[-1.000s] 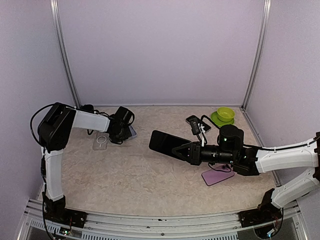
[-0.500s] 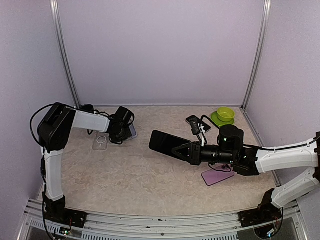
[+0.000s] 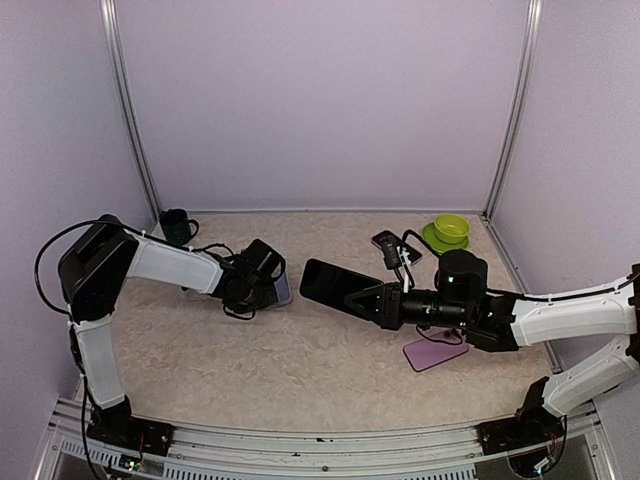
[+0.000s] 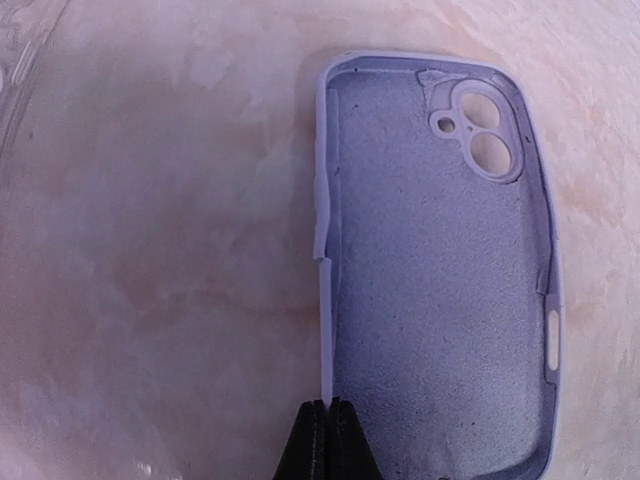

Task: Put the phone into the phone case
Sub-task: Place the phone case at the center of the board.

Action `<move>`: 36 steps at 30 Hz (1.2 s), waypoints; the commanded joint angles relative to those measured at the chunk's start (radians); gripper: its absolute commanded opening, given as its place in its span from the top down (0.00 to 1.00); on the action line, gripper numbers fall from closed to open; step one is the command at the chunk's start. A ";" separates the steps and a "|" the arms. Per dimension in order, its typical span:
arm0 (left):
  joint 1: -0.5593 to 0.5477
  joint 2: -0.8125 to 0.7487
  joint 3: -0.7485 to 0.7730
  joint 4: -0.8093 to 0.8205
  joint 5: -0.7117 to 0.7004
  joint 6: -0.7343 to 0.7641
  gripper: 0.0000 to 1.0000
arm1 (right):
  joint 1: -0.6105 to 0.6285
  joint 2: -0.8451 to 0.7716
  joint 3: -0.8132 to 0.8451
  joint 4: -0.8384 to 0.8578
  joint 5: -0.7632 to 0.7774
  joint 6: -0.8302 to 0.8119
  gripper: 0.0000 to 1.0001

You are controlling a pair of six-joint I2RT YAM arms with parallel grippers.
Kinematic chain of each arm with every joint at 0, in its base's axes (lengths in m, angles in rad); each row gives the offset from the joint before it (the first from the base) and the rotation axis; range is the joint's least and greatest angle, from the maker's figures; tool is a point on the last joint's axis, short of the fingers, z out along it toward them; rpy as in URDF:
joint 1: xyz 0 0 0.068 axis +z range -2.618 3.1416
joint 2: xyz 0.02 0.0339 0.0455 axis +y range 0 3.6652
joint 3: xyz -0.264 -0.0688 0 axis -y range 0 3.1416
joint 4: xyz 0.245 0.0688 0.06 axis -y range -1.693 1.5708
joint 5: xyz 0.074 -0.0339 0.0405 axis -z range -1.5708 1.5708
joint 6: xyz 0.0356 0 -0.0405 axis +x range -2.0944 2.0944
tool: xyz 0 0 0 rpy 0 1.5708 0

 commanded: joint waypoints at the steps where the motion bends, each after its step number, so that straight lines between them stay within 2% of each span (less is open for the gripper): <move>1: -0.058 -0.094 -0.084 -0.002 0.014 -0.092 1.00 | 0.001 -0.041 -0.008 0.041 0.031 -0.023 1.00; 10: -0.206 -0.161 -0.115 -0.058 -0.032 -0.204 1.00 | 0.000 -0.074 -0.017 0.031 0.073 -0.035 1.00; 32: -0.277 -0.041 -0.014 -0.074 -0.020 -0.247 1.00 | -0.014 -0.159 -0.037 -0.034 0.162 -0.044 1.00; 36: -0.288 -0.040 -0.007 -0.062 -0.009 -0.245 0.96 | -0.020 -0.163 -0.039 -0.038 0.168 -0.043 1.00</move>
